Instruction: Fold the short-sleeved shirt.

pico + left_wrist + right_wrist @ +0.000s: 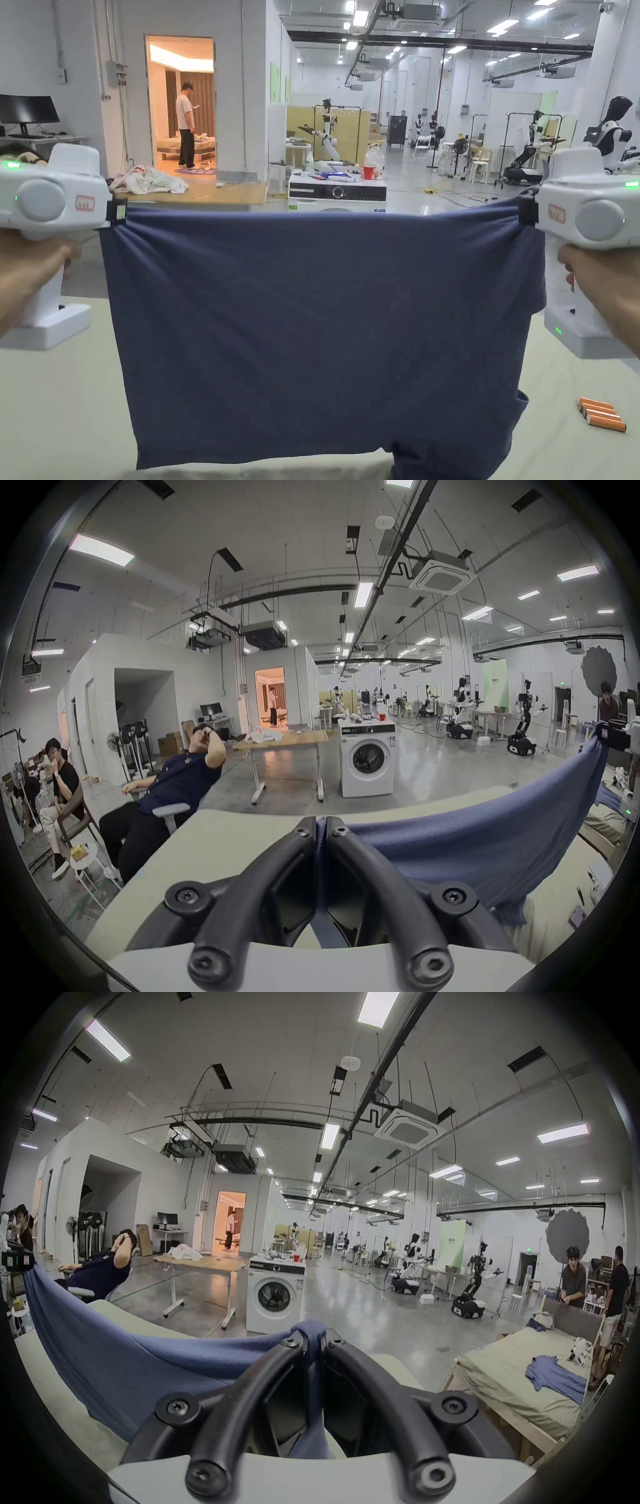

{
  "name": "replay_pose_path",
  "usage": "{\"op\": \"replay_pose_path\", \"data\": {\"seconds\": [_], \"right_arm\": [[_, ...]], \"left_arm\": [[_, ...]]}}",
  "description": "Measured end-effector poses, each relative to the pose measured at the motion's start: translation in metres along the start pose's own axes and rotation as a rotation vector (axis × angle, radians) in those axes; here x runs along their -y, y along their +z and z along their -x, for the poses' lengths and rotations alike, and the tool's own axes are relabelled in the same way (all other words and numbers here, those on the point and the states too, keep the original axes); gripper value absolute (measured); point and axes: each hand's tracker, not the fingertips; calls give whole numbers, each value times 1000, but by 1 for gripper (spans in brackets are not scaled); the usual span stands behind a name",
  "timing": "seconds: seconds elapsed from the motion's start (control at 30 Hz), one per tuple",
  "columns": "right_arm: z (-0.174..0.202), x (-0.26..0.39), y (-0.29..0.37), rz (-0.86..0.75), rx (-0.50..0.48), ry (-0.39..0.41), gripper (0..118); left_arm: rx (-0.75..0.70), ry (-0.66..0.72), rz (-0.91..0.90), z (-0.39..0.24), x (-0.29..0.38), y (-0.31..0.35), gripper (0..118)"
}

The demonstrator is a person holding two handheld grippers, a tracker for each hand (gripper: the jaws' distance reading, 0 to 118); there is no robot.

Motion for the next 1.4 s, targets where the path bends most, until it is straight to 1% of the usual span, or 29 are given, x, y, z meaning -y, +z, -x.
{"op": "replay_pose_path", "data": {"seconds": [0.03,0.17,0.2,0.3,0.5,0.67,0.77,0.83,0.93,1.03,1.1,1.3,1.4], "right_arm": [[1,11,5,21,-3,12,4],[1,51,36,62,-24,1,4],[3,59,49,61,-25,8,4],[1,83,82,79,-34,40,4],[-2,125,158,125,-66,45,4],[-4,169,209,196,-87,50,4],[-6,205,231,259,-103,60,4],[-5,228,241,314,-113,64,4],[-6,267,255,405,-134,46,4],[-2,301,271,495,-138,79,4],[1,323,280,558,-150,77,4],[8,382,295,724,-175,109,4],[8,402,295,761,-173,91,5]], "left_arm": [[7,6,10,1,14,3,0],[28,38,25,3,62,32,0],[36,44,30,5,73,42,0],[59,81,24,10,103,78,0],[90,93,39,19,156,152,0],[124,97,98,22,206,203,0],[136,96,174,20,246,228,0],[141,111,250,18,273,239,0],[137,94,343,12,312,253,0],[147,114,414,9,350,264,0],[141,111,460,8,370,266,0],[132,86,575,2,415,262,0],[128,43,630,-2,431,256,0]]}}
